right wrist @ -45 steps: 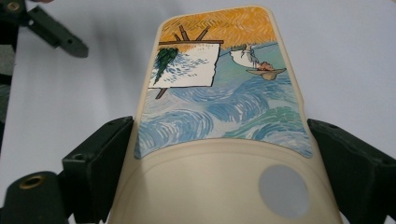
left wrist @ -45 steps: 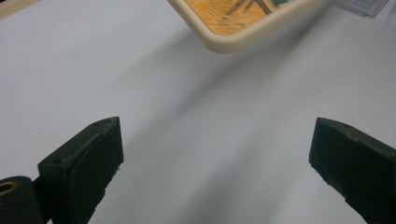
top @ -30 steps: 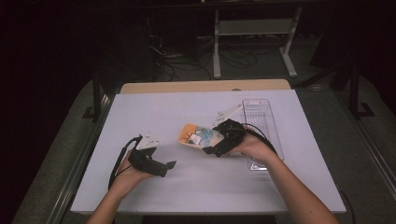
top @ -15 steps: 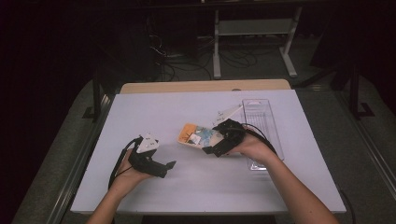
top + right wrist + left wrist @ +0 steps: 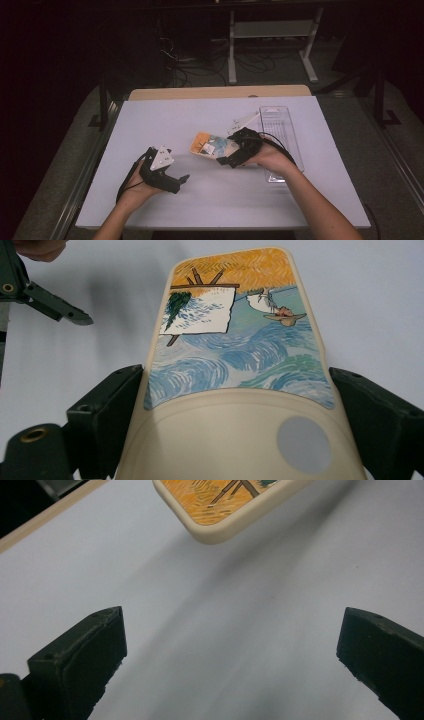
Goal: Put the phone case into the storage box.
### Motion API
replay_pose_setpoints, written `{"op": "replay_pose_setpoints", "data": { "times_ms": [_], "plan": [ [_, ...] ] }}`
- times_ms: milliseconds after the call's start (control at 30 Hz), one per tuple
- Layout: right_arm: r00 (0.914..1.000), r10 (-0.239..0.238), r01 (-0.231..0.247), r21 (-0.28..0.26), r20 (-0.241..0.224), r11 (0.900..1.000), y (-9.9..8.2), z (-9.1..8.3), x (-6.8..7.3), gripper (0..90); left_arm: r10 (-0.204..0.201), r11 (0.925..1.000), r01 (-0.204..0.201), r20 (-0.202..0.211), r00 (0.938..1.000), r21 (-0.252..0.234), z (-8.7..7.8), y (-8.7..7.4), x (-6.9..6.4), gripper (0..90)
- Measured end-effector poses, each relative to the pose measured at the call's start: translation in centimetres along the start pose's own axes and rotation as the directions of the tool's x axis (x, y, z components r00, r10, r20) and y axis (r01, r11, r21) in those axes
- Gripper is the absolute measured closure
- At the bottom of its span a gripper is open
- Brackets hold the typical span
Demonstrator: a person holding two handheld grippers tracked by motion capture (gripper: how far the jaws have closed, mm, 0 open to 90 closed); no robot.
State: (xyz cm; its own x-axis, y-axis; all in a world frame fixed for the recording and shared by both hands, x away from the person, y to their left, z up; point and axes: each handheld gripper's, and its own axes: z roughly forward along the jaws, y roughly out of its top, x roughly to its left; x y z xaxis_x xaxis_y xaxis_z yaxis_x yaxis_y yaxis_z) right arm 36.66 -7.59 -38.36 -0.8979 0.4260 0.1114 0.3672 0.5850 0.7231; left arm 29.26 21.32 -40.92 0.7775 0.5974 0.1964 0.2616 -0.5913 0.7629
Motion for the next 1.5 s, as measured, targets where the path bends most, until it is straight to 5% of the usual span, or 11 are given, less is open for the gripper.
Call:
{"op": "replay_pose_setpoints", "data": {
  "times_ms": [333, 700, 1133, 1233, 1267, 1367, 1467, 1500],
  "plan": [
    [1.0000, -0.001, 0.001, 0.000, 0.001, 1.0000, 0.0, 0.0, 0.0, 10.1, 0.105, 0.9944, -0.105, -0.035, 0.9938, -0.007, 0.0, 0.2, -0.9, 0.0],
    [1.0000, -0.006, 0.006, 0.002, 0.000, 1.0000, 0.0, 0.1, 0.0, 10.1, 0.198, 0.9801, -0.199, -0.081, 0.9769, -0.004, 0.0, 0.2, -1.5, 0.0],
    [1.0000, -0.006, 0.006, 0.005, -0.005, 1.0000, 0.0, 0.2, 0.0, 10.1, 0.344, 0.9386, -0.344, -0.147, 0.9272, 0.029, 0.0, 0.2, -2.4, 0.0],
    [1.0000, -0.005, 0.005, 0.003, -0.006, 1.0000, 0.0, 0.2, 0.0, 10.1, 0.352, 0.9346, -0.356, -0.165, 0.9213, 0.008, 0.1, 0.2, -2.7, 0.0],
    [1.0000, -0.003, 0.003, 0.003, -0.004, 1.0000, 0.0, 0.2, 0.0, 10.1, 0.379, 0.9245, -0.380, -0.175, 0.9088, 0.024, 0.0, 0.3, -2.7, 0.0],
    [1.0000, -0.003, 0.003, 0.004, -0.002, 1.0000, 0.0, 0.2, 0.0, 10.2, 0.410, 0.9101, -0.413, -0.204, 0.8889, 0.029, 0.1, 0.2, -3.0, 0.0],
    [1.0000, -0.001, 0.001, 0.004, -0.002, 1.0000, 0.0, 0.2, 0.1, 10.1, 0.435, 0.8979, -0.439, -0.217, 0.8737, 0.035, 0.0, 0.3, -3.2, 0.0],
    [1.0000, -0.001, 0.001, 0.004, -0.002, 1.0000, 0.0, 0.2, 0.0, 10.2, 0.435, 0.8977, -0.440, -0.217, 0.8739, 0.029, 0.1, 0.2, -3.3, 0.0]
  ]
}}
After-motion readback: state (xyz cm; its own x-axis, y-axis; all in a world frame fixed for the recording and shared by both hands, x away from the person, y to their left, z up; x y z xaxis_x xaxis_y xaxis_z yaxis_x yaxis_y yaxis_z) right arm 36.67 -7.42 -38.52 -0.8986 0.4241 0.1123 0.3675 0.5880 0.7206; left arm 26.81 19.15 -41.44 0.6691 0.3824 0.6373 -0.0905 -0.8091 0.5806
